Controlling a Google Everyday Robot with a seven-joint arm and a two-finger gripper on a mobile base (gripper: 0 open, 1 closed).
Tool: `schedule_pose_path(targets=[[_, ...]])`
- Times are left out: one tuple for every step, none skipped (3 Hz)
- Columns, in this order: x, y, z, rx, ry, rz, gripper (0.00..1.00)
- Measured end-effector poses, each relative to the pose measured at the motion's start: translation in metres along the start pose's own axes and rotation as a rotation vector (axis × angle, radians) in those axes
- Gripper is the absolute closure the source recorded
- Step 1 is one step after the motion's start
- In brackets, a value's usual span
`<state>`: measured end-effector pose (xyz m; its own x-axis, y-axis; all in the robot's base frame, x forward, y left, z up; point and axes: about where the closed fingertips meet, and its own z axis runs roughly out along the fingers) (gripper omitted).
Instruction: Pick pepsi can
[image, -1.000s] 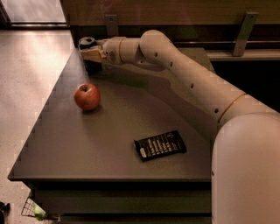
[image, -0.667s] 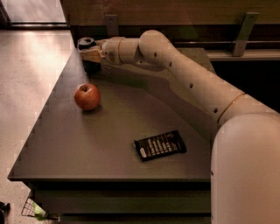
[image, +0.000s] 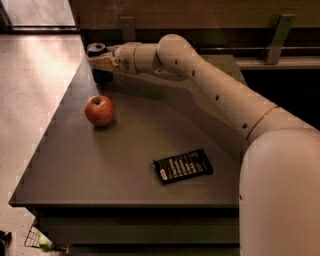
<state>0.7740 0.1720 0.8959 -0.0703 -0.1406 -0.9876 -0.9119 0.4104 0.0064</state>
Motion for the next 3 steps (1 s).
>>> schedule_pose_path(targets=[[-0.004, 0.001, 0.0, -0.023, -0.005, 0.007, 1.0], [-0.042, -0.003, -0.029, -0.066, 0.016, -0.004, 1.0], [-0.075, -0.002, -0.061, -0.095, 0.039, -0.039, 1.0]])
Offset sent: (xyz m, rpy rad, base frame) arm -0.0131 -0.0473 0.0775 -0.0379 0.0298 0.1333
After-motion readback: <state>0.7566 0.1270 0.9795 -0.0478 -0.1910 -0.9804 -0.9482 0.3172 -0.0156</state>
